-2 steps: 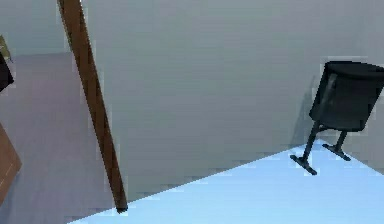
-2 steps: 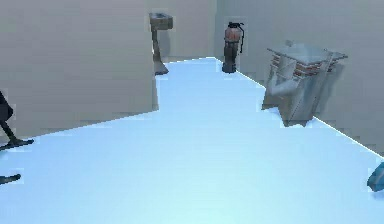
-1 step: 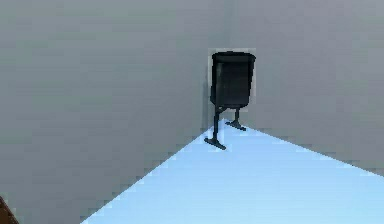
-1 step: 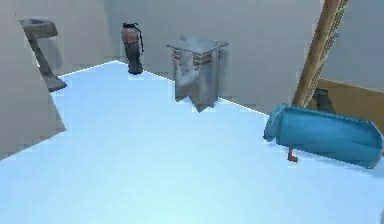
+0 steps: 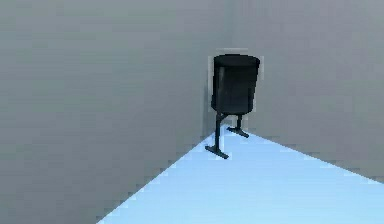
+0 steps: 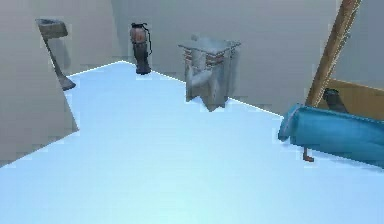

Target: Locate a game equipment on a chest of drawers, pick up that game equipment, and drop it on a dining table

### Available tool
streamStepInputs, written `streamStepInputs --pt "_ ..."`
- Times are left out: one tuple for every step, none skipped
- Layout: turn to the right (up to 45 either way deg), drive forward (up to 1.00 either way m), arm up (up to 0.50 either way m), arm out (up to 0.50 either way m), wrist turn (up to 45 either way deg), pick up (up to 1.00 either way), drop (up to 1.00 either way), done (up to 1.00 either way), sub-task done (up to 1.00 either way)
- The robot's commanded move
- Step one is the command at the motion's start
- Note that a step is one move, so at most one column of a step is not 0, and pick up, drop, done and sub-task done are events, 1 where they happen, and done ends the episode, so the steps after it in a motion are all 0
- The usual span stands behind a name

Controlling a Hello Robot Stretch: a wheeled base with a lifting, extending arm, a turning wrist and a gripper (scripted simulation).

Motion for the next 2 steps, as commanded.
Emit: streamStepInputs --pt "45.0 0.0 0.0 0.0 0.0 0.0 0.0 0.0 0.0" --pt "45.0 0.0 0.0 0.0 0.0 0.0 0.0 0.0 0.0"
